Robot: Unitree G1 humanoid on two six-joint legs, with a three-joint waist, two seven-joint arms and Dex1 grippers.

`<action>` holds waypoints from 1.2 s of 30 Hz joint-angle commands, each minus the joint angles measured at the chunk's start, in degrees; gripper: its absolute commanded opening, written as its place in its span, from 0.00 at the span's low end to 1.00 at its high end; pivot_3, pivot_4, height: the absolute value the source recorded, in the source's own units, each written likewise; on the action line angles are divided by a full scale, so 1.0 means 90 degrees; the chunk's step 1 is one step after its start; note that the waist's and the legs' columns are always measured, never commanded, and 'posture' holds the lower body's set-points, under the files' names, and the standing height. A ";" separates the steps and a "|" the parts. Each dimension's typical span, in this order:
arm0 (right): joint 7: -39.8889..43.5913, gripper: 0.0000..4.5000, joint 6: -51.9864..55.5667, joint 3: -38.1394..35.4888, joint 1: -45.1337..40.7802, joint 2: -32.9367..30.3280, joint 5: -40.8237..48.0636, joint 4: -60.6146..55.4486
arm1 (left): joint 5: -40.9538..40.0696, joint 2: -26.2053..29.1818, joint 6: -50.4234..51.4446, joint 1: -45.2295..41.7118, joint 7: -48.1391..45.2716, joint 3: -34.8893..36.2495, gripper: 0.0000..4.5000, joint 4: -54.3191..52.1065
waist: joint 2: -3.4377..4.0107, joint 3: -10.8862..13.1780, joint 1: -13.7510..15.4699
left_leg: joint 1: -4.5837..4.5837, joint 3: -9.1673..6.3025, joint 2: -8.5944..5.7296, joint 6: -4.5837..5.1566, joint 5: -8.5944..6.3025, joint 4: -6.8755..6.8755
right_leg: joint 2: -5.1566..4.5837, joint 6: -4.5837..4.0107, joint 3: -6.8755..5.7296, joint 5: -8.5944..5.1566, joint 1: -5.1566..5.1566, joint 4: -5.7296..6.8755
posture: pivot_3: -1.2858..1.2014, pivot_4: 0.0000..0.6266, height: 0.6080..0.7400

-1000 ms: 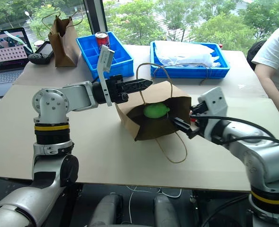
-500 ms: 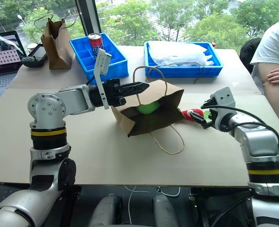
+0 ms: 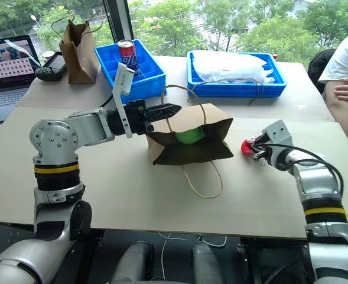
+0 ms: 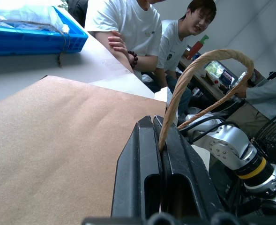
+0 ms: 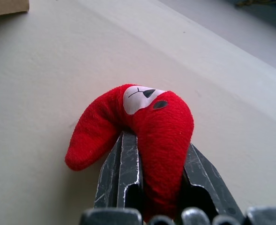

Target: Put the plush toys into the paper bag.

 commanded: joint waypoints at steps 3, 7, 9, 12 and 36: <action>0.0754 0.02 0.1811 -0.1367 0.0605 -0.1220 0.0936 -0.2687 | -0.0007 -0.0157 -0.0252 -0.0188 -0.0157 -0.0126 0.00 0.0066 | 0.0010 0.0002 -0.0017 | 0.0006 -0.0002 0.0003 0.0000 0.0000 -0.0001 | 0.0005 0.0001 0.0000 0.0000 0.0004 0.0002 | 0.52 0.24 0.68; 0.1119 0.02 0.3151 -0.1996 0.0744 -0.1600 0.2001 -0.3997 | -0.0010 -0.0284 -0.0301 -0.0217 -0.0181 -0.0191 0.00 0.0135 | 0.0008 0.0003 -0.0042 | 0.0008 -0.0004 0.0005 0.0000 0.0000 0.0000 | 0.0008 0.0002 -0.0002 -0.0001 0.0010 -0.0002 | 0.52 0.24 0.68; 0.0981 0.02 0.3728 -0.1965 0.0515 -0.1423 0.2551 -0.4600 | 0.0003 -0.0314 -0.0336 -0.0239 -0.0213 -0.0229 0.00 0.0180 | 0.0008 0.0003 -0.0062 | 0.0013 -0.0005 0.0006 0.0000 0.0000 0.0000 | 0.0010 0.0001 -0.0003 -0.0001 0.0014 -0.0003 | 0.52 0.24 0.68; 0.0396 0.02 0.4212 -0.1464 -0.0085 -0.0786 0.2937 -0.5181 | 0.0010 -0.0349 -0.0369 -0.0297 -0.0242 -0.0262 0.00 0.0244 | 0.0008 0.0003 -0.0109 | 0.0014 -0.0006 0.0006 0.0000 0.0000 0.0000 | 0.0010 0.0001 -0.0002 -0.0001 0.0013 -0.0001 | 0.52 0.24 0.68; -0.1012 0.83 0.1968 0.1747 -0.1022 0.1405 0.0713 -0.3917 | -0.0224 -0.0356 -0.0248 -0.0283 0.0074 -0.0096 0.00 0.0042 | 0.0007 0.0005 -0.0069 | -0.0005 -0.0010 0.0004 -0.0003 0.0002 0.0001 | 0.0006 0.0000 -0.0008 0.0000 -0.0003 -0.0003 | 0.52 0.24 0.68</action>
